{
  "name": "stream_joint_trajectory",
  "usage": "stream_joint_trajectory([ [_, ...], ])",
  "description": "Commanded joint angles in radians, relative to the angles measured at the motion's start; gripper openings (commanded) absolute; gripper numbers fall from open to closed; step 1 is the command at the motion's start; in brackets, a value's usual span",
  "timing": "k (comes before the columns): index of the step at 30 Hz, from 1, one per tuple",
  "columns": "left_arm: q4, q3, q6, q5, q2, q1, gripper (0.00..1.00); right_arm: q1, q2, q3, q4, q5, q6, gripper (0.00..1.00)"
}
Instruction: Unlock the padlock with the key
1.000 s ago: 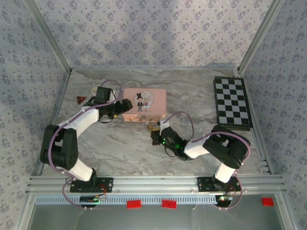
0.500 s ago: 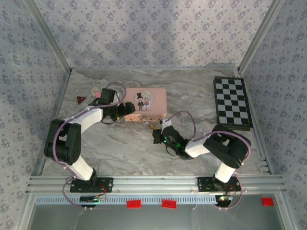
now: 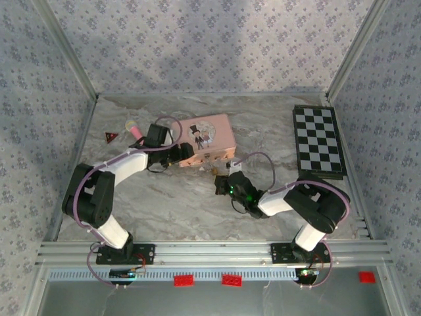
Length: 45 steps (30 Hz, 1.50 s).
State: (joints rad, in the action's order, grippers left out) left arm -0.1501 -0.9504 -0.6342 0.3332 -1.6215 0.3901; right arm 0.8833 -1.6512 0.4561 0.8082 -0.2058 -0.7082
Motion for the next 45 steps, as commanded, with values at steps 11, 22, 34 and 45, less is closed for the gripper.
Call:
stream_joint_trajectory([
  [11, 0.029, 0.039, -0.065, -0.03, 0.014, 0.047, 0.8, -0.021, 0.016, -0.008, -0.067, -0.054, -0.101, 0.0],
  [22, 0.044, 0.047, -0.081, -0.057, 0.023, 0.047, 0.8, -0.022, -0.017, -0.018, -0.089, -0.058, -0.119, 0.01],
  [34, 0.06, 0.061, -0.09, -0.07, 0.023, 0.047, 0.79, -0.041, -0.045, -0.05, 0.0, -0.016, -0.106, 0.1],
  [45, 0.07, 0.069, -0.088, -0.063, 0.017, 0.047, 0.79, -0.106, 0.045, -0.042, -0.046, 0.081, 0.127, 0.31],
])
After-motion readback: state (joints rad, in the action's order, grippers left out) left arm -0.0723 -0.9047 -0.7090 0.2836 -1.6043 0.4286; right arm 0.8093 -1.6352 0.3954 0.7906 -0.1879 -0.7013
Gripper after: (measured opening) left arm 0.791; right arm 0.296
